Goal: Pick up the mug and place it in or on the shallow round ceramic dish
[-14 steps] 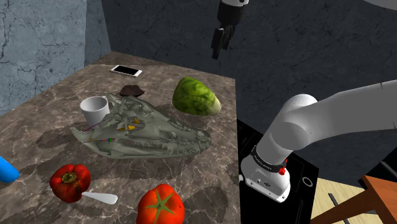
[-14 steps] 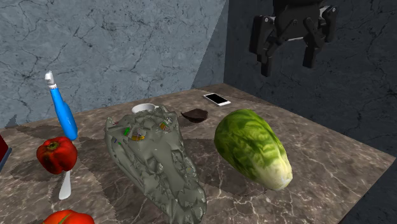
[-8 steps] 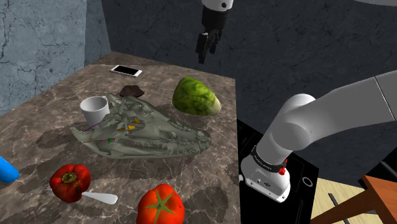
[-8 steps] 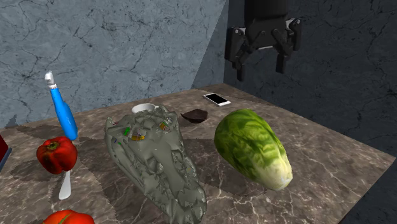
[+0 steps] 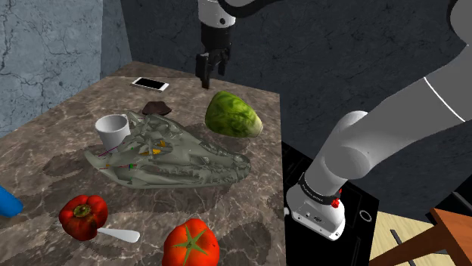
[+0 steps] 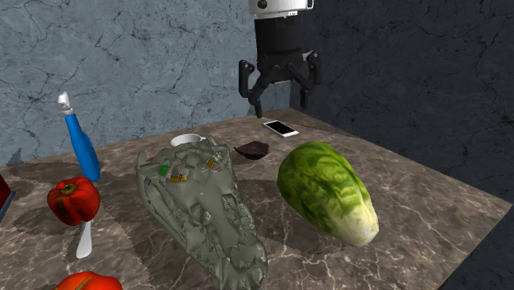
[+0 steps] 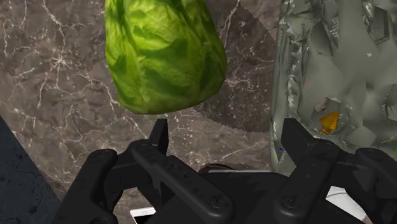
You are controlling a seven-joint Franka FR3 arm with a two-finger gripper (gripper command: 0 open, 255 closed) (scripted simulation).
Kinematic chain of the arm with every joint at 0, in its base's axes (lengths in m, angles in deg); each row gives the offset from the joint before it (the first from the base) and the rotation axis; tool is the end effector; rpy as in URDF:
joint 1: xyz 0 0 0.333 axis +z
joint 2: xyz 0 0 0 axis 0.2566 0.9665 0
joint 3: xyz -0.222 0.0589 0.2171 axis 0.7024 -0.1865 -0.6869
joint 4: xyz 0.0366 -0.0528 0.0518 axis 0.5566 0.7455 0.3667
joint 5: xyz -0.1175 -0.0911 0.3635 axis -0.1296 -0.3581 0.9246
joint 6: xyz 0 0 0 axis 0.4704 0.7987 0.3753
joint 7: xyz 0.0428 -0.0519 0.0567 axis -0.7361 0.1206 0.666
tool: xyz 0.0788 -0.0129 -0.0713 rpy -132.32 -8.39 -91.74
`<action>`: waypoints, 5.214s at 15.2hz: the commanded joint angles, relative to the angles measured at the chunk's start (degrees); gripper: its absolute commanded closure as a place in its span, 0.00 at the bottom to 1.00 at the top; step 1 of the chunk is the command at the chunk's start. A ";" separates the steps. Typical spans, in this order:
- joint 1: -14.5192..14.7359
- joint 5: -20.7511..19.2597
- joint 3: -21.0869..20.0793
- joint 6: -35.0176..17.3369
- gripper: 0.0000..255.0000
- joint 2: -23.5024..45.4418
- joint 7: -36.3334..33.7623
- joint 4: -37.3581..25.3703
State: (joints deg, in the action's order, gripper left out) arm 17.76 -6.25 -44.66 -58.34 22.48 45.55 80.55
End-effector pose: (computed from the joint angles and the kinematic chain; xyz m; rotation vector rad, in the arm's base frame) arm 0.4089 0.1370 0.5234 3.0155 0.3493 0.0426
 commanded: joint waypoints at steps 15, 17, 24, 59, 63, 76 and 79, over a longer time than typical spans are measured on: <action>4.86 -8.38 -10.46 -6.14 0.00 32.25 -17.76 -22.56; 6.35 -10.25 -10.84 -5.77 0.00 36.80 -19.79 -26.79; 13.35 -16.12 -10.51 -2.19 0.00 53.38 -24.88 -45.01; 15.90 -17.56 -9.90 -0.70 1.00 59.00 -25.53 -51.85; 16.06 -17.18 -10.10 1.97 1.00 58.37 -25.09 -53.97; 16.04 -16.33 -10.31 10.45 1.00 57.06 -22.80 -61.56; 12.58 -15.49 -9.92 9.57 1.00 54.91 -19.51 -58.92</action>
State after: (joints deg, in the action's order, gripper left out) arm 31.65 -22.14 -54.64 -48.29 78.59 24.94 20.10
